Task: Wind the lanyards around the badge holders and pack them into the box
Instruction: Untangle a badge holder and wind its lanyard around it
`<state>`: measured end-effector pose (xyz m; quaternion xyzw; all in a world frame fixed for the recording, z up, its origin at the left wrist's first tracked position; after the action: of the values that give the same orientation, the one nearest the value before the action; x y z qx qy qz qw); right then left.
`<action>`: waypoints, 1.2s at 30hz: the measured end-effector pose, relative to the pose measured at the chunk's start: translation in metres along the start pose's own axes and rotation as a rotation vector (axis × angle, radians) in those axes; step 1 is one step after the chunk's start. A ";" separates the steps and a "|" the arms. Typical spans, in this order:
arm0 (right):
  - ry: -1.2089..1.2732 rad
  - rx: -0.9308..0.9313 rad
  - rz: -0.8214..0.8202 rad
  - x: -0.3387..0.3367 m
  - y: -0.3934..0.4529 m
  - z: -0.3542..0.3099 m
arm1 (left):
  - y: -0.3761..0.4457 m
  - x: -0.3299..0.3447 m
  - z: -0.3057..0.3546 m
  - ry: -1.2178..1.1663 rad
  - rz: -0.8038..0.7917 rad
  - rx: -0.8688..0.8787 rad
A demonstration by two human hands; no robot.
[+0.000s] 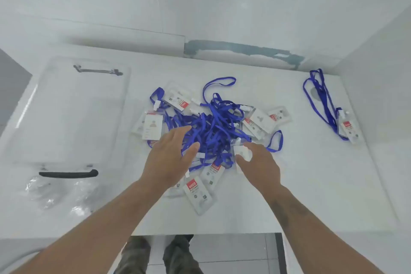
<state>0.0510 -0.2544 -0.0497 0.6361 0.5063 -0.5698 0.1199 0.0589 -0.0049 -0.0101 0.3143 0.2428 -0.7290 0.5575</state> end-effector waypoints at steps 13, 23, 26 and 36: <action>-0.181 0.119 -0.009 0.034 0.034 0.006 | 0.028 0.051 -0.018 -0.050 -0.108 -0.065; 0.835 0.345 -0.108 -0.017 -0.006 0.004 | 0.036 0.047 0.036 -0.348 -0.225 -0.106; 1.141 0.426 -0.283 -0.015 -0.018 0.004 | -0.005 0.036 0.061 -0.458 -0.263 -0.089; 1.323 0.455 -0.454 -0.014 -0.031 -0.007 | -0.087 0.110 -0.071 -0.524 0.277 -1.073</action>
<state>0.0335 -0.2427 -0.0225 0.7357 0.4613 -0.1683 -0.4666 -0.0320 -0.0048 -0.1381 -0.1712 0.3878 -0.4788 0.7688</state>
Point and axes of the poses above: each hand's wrist, its own y-axis towards the middle knuckle, its own x-axis out of the palm, z = x × y, the point moved 6 cm from there along y, towards the middle knuckle, and after that the axes turned 14 degrees about x, right-handed, at the moved point
